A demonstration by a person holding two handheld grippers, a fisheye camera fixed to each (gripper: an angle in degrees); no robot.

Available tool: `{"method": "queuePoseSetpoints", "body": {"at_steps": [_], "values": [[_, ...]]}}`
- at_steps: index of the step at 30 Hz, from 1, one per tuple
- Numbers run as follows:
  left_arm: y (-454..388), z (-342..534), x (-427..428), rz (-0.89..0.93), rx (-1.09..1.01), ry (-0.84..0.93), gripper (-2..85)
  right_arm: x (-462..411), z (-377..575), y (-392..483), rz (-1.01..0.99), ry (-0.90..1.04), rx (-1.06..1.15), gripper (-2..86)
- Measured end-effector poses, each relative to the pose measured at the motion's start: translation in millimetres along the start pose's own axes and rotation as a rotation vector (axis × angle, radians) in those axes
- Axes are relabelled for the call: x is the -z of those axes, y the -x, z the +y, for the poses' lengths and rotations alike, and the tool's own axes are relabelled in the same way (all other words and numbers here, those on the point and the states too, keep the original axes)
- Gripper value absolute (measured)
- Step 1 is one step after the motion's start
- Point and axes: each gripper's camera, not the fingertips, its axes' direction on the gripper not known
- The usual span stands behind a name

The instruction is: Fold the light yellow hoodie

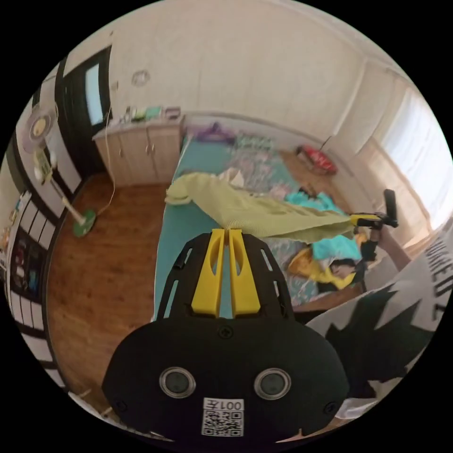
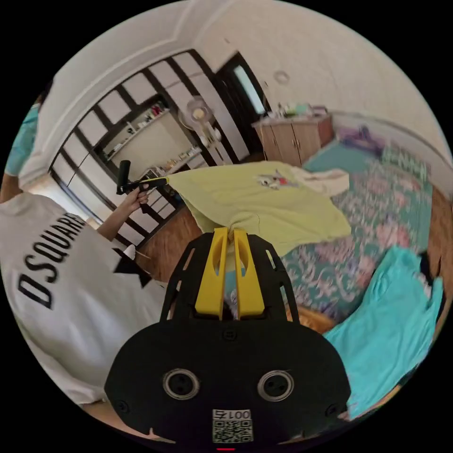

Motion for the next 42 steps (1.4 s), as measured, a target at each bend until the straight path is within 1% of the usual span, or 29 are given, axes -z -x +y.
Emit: {"method": "queuePoseSetpoints", "body": {"at_steps": [2, 3, 5, 7, 8, 11, 12, 14, 16, 18, 20, 21, 22, 23, 25, 27, 28, 30, 31, 32, 33, 35, 36, 38, 41, 42], "values": [[23, 22, -74, -0.026, 0.049, 0.182, -1.0, -111, 83, -33, 0.022, 0.142, -0.137, 1.2], [29, 26, -91, -0.026, 0.065, 0.224, -1.0, -138, 102, -40, 0.023, 0.181, -0.177, 1.2], [55, 36, -149, 0.018, 0.121, 0.376, -1.0, -232, 164, -56, 0.040, 0.338, -0.250, 1.2], [69, 39, -176, 0.032, 0.110, 0.484, -1.0, -286, 197, -57, 0.060, 0.447, -0.259, 1.1], [74, 36, -181, 0.028, 0.070, 0.522, -1.0, -308, 215, -51, 0.074, 0.487, -0.260, 1.0], [82, 23, -168, 0.019, -0.050, 0.540, -1.0, -335, 257, -26, 0.142, 0.521, -0.271, 1.0], [84, 19, -164, 0.025, -0.058, 0.534, -1.0, -338, 265, -20, 0.157, 0.523, -0.279, 1.0], [94, 2, -156, 0.076, -0.037, 0.534, -1.0, -350, 300, -4, 0.196, 0.526, -0.336, 0.9], [97, -8, -156, 0.071, -0.048, 0.561, -0.9, -361, 327, 7, 0.216, 0.534, -0.377, 0.9], [98, -15, -161, 0.004, -0.034, 0.589, -0.9, -379, 355, 14, 0.238, 0.566, -0.402, 0.9], [101, -28, -164, -0.054, 0.090, 0.589, -0.9, -399, 389, 17, 0.304, 0.616, -0.417, 0.9], [101, -33, -164, -0.072, 0.124, 0.602, -0.9, -400, 396, 18, 0.325, 0.627, -0.410, 0.9], [101, -43, -163, -0.134, 0.179, 0.630, -0.9, -395, 408, 20, 0.375, 0.636, -0.407, 0.9], [99, -56, -158, -0.199, 0.199, 0.632, -0.9, -383, 418, 22, 0.420, 0.624, -0.407, 1.0], [93, -82, -148, -0.245, 0.194, 0.622, -0.8, -355, 430, 21, 0.469, 0.590, -0.403, 1.1], [80, -121, -138, -0.224, 0.163, 0.562, -0.6, -316, 433, 6, 0.525, 0.520, -0.406, 1.2], [65, -154, -135, -0.185, 0.126, 0.510, -0.4, -289, 429, -12, 0.551, 0.452, -0.398, 1.2], [32, -208, -139, -0.156, 0.041, 0.428, 0.1, -249, 416, -53, 0.601, 0.340, -0.374, 1.4], [3, -246, -146, -0.116, -0.036, 0.369, 0.2, -228, 402, -88, 0.618, 0.275, -0.353, 1.7], [-26, -283, -157, -0.068, -0.109, 0.319, 0.4, -212, 384, -127, 0.639, 0.235, -0.329, 2.1], [-41, -301, -164, -0.043, -0.140, 0.298, 0.5, -205, 373, -146, 0.649, 0.220, -0.312, 2.4], [-93, -375, -196, 0.024, -0.262, 0.236, 0.8, -185, 325, -220, 0.681, 0.167, -0.243, 3.9], [-105, -393, -205, 0.025, -0.293, 0.229, 0.8, -181, 313, -238, 0.682, 0.154, -0.232, 4.5], [-144, -460, -243, -0.018, -0.395, 0.259, 0.9, -172, 269, -306, 0.672, 0.136, -0.222, 6.7], [-169, -518, -284, -0.072, -0.395, 0.362, -0.3, -174, 231, -379, 0.634, 0.201, -0.237, 8.1], [-172, -525, -291, -0.093, -0.386, 0.389, -0.5, -174, 227, -389, 0.630, 0.212, -0.241, 8.1]]}}
